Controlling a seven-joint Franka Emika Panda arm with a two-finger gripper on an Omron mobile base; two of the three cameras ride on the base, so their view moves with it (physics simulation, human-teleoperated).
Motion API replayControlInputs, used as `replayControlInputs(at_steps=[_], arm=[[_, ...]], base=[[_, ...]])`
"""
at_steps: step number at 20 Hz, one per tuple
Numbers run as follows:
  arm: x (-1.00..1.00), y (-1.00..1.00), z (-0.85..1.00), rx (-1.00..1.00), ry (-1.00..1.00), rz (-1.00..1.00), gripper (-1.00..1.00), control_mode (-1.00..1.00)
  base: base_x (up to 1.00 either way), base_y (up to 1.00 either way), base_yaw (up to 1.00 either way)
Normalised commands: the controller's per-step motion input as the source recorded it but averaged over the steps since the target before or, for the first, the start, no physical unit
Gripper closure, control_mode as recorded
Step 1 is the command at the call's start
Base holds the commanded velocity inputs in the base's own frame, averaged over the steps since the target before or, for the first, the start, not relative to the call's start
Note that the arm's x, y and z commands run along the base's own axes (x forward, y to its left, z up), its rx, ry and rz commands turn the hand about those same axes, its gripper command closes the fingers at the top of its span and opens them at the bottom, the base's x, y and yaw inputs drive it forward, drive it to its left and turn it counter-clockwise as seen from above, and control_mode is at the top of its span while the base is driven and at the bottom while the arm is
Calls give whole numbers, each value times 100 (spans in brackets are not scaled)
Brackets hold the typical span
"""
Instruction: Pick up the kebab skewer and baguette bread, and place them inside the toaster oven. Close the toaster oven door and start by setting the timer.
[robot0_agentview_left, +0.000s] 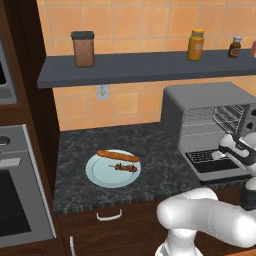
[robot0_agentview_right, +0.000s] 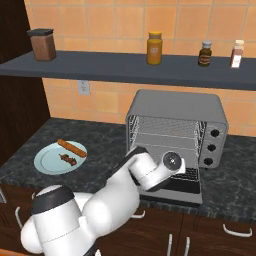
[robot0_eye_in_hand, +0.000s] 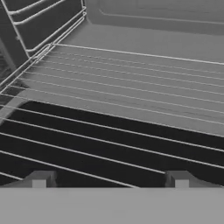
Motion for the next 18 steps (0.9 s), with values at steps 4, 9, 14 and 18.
replayControlInputs(at_steps=[4, 9, 14, 18], arm=[[-61, -8, 61, 0, 28, 0, -100, -100], [-55, 56, 96, 0, 14, 1, -100, -100], [-46, 100, 21, 0, 6, 1, -100, -100], [-6, 100, 5, -4, 4, 14, -100, -100]], base=[[0, 0, 0], [0, 0, 0], [0, 0, 0], [0, 0, 0]])
